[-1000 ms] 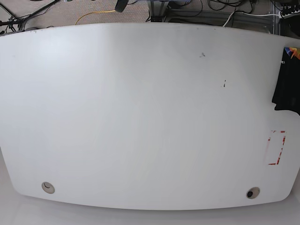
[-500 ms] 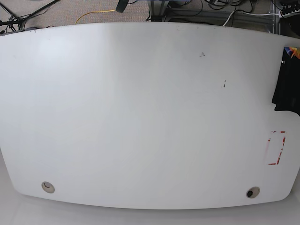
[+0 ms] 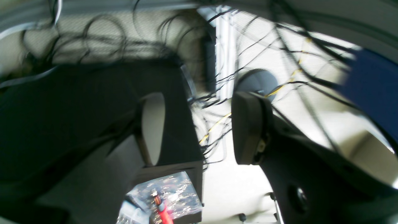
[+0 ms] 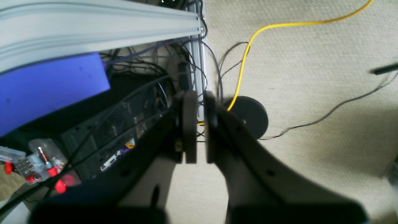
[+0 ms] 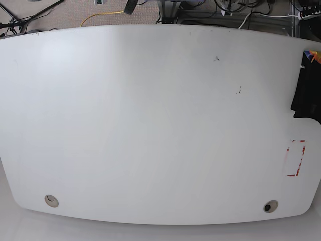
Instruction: Fold the T-shirt properly
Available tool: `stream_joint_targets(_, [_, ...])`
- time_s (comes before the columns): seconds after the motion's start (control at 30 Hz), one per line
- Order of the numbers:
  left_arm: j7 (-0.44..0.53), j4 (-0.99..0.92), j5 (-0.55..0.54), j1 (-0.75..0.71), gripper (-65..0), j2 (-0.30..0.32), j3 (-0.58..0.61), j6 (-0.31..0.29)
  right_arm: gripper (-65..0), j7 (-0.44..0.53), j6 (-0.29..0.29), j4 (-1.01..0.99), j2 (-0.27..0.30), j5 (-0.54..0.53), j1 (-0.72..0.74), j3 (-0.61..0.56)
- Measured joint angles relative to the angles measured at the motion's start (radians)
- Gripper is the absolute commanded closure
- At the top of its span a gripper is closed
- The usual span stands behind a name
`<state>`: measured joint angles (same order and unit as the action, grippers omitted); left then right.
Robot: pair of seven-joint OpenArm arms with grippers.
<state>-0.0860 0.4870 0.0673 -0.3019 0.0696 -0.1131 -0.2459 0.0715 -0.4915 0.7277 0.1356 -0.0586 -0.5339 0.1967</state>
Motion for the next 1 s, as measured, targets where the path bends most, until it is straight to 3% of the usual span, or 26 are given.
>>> stream_joint_targets(0.37, [0.012,-0.282,0.0,0.181,-31.5,0.0,0.0,0.17,-3.3,-0.003,0.109,-0.206,-0.002,0.006,0.152,0.0])
stream_joint_targets(0.63, [0.02,-0.321,0.0,0.204,-31.7,0.0,0.017,0.244,-3.3,-0.003,0.171,-0.25,0.001,0.007,0.181,-0.034])
stream_joint_targets(0.8, [0.019,-0.32,0.0,0.202,-31.7,-0.001,0.045,0.246,-3.3,0.0,0.202,-0.251,-0.003,0.002,0.181,-0.119])
stream_joint_targets(1.0, [0.02,-0.32,0.0,0.203,-31.7,-0.002,0.044,0.246,-3.3,0.0,0.208,-0.251,-0.021,0.003,0.182,-0.139])
